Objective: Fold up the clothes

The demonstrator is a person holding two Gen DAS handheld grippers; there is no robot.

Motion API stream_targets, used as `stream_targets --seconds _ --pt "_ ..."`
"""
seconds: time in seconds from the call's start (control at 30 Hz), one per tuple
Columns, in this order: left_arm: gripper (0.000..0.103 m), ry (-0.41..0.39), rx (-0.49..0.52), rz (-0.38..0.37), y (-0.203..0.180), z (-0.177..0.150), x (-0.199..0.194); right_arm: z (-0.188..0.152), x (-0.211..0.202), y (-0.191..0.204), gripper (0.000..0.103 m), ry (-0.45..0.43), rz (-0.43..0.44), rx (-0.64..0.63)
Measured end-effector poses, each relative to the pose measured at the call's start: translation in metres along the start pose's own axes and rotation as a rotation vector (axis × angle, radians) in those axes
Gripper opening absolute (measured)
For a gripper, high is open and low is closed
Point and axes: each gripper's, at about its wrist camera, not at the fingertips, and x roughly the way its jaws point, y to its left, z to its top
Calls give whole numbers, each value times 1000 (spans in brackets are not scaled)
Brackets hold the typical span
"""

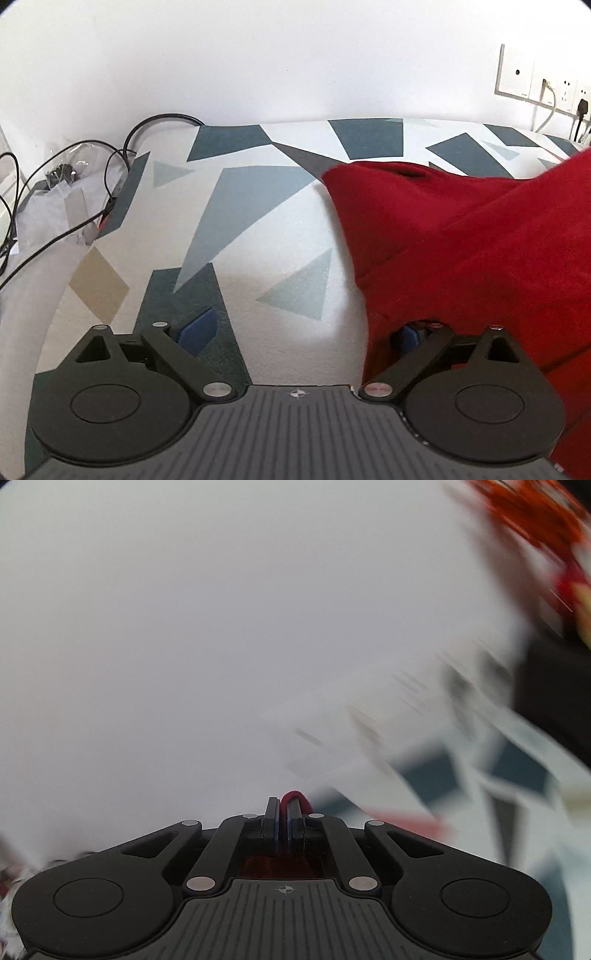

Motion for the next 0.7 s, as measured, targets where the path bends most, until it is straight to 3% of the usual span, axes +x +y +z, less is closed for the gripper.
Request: stream_targets --seconds 0.1,0.23,0.3,0.33,0.4,0.5,0.63,0.7 --pt "97 -15 19 26 -2 1 -2 -25 7 -38 3 71 -91 87" --pt "97 -2 -10 11 5 1 2 -38 1 -41 4 23 -51 126" --pt "97 -1 -12 2 7 1 1 -39 7 -47 15 58 -78 124" --pt "97 -3 -2 -3 6 1 -1 -42 11 -54 28 100 -110 158" --pt "97 -9 19 -13 4 1 -5 -49 11 -70 29 134 -146 241" --pt "97 -50 72 -32 1 -1 -15 -61 -1 -88 31 115 -143 313" --pt "94 -115 120 -72 -2 -5 -25 -80 -8 -89 31 169 -135 288" --pt "85 -125 136 -88 -5 -6 -26 -90 -13 -78 31 187 -127 234"
